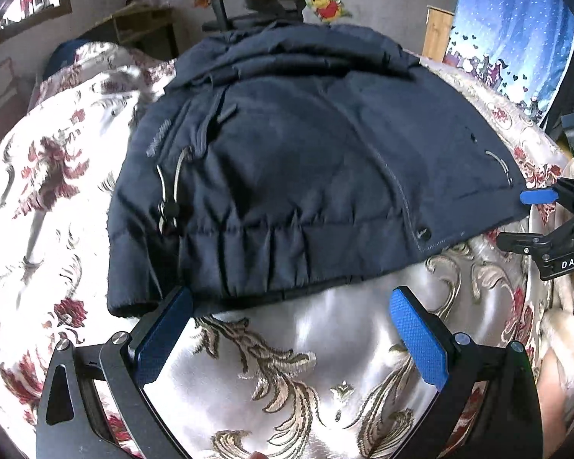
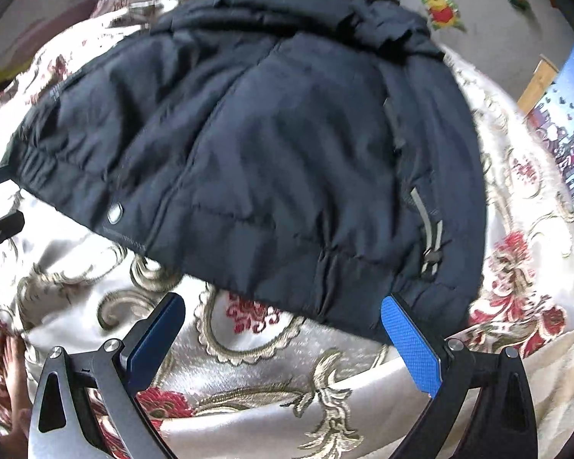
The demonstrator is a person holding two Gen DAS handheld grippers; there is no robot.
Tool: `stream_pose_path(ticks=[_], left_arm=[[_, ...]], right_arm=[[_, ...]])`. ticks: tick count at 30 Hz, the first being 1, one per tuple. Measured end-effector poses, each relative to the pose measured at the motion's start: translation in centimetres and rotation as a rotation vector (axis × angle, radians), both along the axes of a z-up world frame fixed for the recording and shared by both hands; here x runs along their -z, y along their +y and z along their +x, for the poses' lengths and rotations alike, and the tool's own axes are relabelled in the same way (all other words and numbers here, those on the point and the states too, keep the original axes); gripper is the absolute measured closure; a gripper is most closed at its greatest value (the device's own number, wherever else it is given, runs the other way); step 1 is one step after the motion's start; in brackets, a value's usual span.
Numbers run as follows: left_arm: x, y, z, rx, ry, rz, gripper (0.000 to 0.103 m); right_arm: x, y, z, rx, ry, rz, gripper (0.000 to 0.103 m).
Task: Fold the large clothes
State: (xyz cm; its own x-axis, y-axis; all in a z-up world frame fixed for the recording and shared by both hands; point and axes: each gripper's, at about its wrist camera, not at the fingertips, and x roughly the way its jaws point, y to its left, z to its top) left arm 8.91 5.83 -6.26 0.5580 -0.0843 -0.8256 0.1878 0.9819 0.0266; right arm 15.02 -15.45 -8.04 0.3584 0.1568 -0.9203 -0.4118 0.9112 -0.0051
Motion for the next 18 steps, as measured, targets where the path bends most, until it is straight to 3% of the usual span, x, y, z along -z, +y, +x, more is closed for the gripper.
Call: stream_pose_path(ticks=[7, 15, 18], left_arm=[[2.1, -0.4, 0.2, 0.022, 0.037, 0.07, 0.001], [2.7, -0.8, 0.8, 0.01, 0.028, 0.089, 0.001], [2.7, -0.9, 0.8, 0.018, 0.027, 0.089, 0.001]], right_arm=[[1.6, 0.1, 0.0, -0.004, 0.038, -0.074, 0.0], [2.6, 1.0, -0.5, 0.026, -0.08, -0.237, 0.0], [2.5, 0.7, 0.0, 0.068, -0.102, -0.253, 0.0]])
